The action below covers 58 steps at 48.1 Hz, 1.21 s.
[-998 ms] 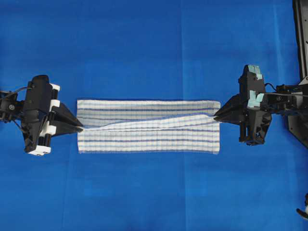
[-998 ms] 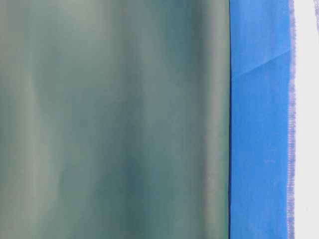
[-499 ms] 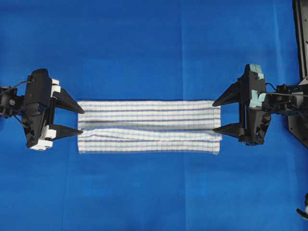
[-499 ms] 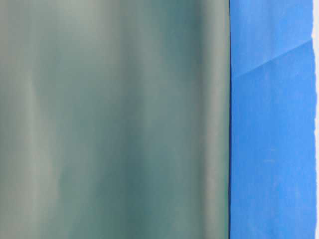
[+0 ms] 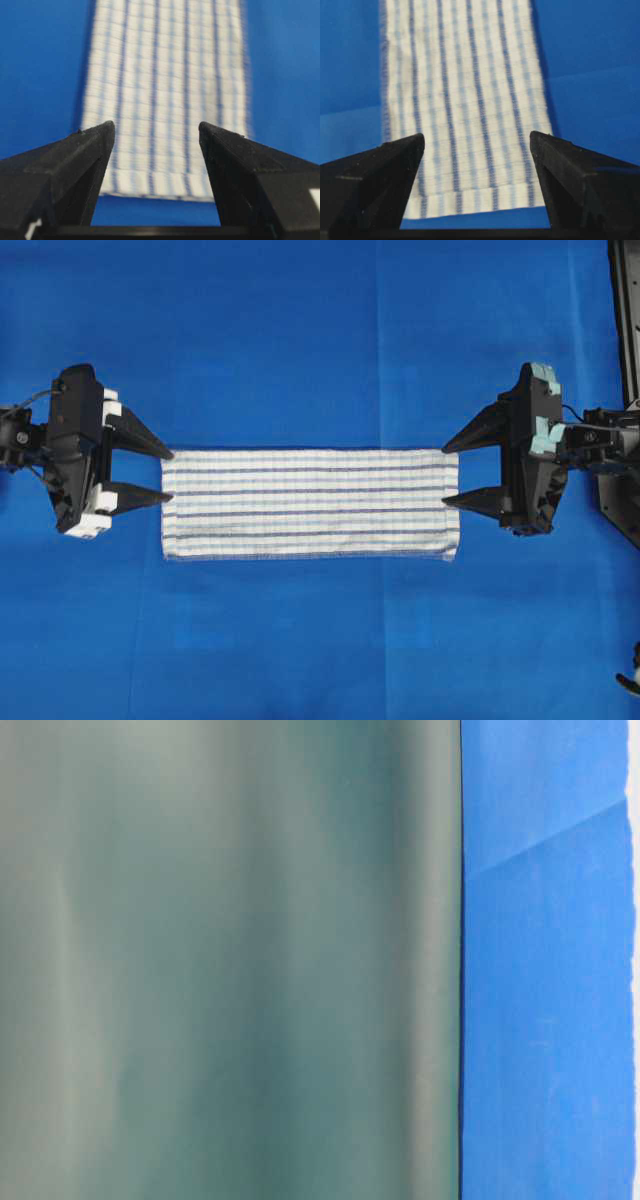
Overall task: Fold the blue towel.
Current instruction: 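Open both grippers to release the folded edge, then move both grippers to the folded strip's ends and pinch them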
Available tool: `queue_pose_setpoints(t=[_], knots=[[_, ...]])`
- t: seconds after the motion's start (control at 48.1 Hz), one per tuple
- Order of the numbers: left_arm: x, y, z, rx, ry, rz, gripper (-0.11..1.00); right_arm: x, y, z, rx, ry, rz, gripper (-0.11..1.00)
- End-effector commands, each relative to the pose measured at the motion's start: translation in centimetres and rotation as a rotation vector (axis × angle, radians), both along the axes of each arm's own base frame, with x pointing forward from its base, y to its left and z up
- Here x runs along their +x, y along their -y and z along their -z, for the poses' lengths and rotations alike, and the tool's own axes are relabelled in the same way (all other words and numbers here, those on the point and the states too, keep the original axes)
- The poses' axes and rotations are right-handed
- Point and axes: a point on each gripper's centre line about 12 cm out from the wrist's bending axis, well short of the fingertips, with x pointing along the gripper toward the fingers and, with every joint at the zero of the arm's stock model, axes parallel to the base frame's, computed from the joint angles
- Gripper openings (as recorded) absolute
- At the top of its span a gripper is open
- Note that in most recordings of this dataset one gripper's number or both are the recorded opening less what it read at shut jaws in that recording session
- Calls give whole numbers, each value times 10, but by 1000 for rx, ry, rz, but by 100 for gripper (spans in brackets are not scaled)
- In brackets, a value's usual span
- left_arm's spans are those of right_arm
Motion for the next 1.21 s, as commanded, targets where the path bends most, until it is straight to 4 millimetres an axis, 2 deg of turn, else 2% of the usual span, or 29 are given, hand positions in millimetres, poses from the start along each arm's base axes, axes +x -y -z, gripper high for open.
queue_pose_setpoints(t=[0.0, 0.208, 0.499, 0.707, 0.936, 1.061, 1.123, 1.185], knots=[[7, -6, -7, 17, 27, -12, 61, 3, 5, -3, -8, 9, 13, 88], [13, -17, -3, 90, 10, 0, 61, 6, 15, 9, -18, -39, 46, 88], [28, -34, 33, 92, -88, -51, 62, 14, 27, 42, -35, -106, 98, 87], [29, -35, 51, 91, -127, -53, 61, 16, 30, 59, -44, -130, 116, 84], [28, -35, 63, 87, -168, -54, 61, 17, 31, 63, -46, -138, 118, 75], [30, -35, 65, 87, -171, -53, 61, 16, 31, 63, -45, -139, 117, 74], [29, -35, 65, 83, -177, -56, 59, 17, 31, 63, -44, -138, 119, 73], [28, -35, 66, 79, -191, -59, 53, 17, 31, 62, -47, -138, 115, 69]])
